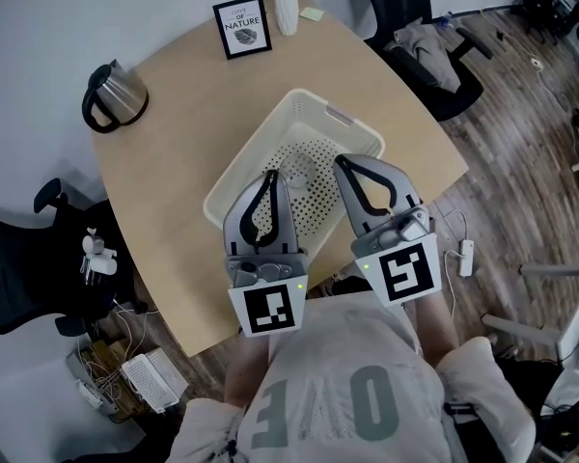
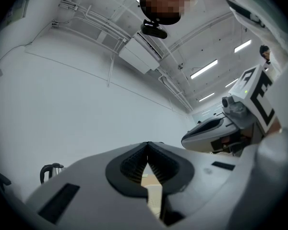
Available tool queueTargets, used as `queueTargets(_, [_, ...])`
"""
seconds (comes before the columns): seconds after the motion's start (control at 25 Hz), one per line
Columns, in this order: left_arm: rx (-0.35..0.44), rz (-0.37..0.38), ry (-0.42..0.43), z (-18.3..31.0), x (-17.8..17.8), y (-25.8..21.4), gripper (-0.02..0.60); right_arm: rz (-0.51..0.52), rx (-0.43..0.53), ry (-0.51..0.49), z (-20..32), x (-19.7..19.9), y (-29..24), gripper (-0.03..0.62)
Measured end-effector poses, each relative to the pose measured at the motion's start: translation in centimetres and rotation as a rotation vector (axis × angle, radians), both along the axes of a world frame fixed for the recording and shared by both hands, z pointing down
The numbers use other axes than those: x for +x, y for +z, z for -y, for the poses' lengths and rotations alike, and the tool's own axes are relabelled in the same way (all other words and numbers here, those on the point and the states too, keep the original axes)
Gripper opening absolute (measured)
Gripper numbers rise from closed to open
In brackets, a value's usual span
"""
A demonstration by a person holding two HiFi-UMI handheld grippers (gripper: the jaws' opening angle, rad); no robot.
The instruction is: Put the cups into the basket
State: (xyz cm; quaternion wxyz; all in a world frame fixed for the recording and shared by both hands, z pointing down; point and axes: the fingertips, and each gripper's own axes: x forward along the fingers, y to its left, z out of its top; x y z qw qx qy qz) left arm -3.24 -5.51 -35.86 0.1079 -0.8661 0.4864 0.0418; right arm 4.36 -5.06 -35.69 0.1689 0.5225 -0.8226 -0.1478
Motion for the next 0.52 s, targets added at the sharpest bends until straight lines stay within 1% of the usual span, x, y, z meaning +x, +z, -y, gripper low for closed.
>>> queueTargets(0.24, [-0.016,-0.015,-0.012,0.76,-0.41,0.38,0.009,-0.03,-0.003,0.008,0.4,0.21,0.05,-0.002])
queueTargets(0.52, [-0.027,-0.004,-0.006,1.08,-0.25,0.85,0.009,-0.064,-0.005,0.003,0.62,0.04,0.16,-0.002])
